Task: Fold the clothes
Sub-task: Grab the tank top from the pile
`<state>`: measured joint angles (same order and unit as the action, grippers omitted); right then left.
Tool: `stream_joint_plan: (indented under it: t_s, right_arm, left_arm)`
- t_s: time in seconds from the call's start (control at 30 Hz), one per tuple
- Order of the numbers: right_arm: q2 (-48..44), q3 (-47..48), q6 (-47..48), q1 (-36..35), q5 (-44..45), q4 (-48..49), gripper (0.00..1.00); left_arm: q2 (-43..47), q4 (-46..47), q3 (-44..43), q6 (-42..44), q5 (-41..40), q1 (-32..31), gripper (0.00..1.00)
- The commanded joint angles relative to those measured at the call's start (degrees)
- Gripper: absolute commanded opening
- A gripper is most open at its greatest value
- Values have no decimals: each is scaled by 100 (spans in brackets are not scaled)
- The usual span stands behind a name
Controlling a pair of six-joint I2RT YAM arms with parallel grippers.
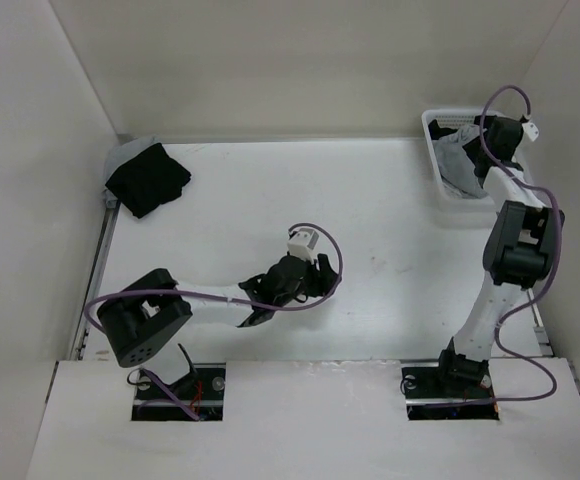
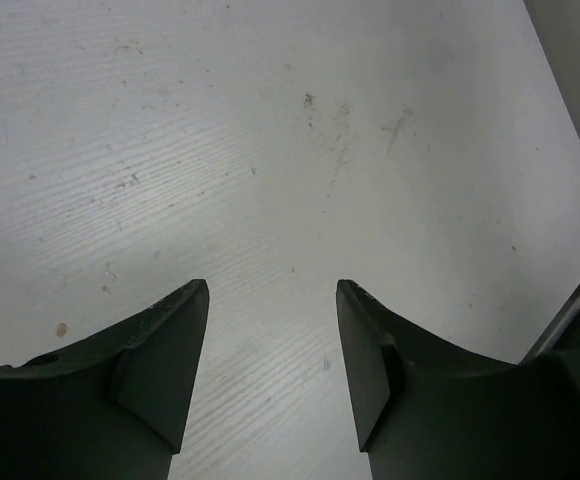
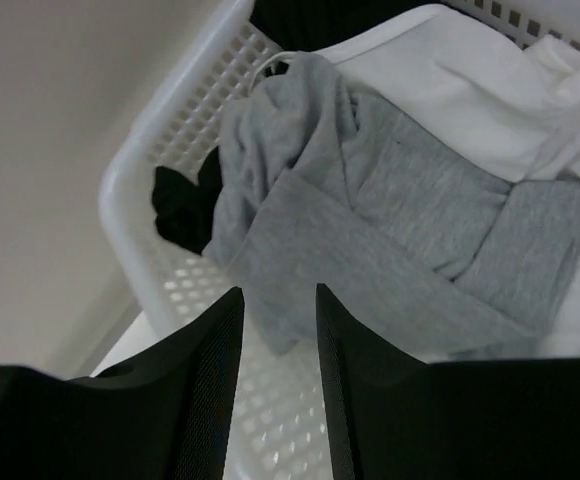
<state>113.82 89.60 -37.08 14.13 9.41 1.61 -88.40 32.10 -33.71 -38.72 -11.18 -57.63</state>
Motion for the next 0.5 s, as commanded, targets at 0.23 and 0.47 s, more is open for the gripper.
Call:
stream_joint_plan:
  t_s: [0.23, 0.47]
  right_arm:
    - [1853, 2262, -150, 174, -923, -530, 50]
    - [1760, 2213, -361, 130, -862, -312, 0]
  left_arm:
    - [-300, 965, 5, 93, 318, -69, 52]
    - [-450, 974, -56, 31, 424, -34, 52]
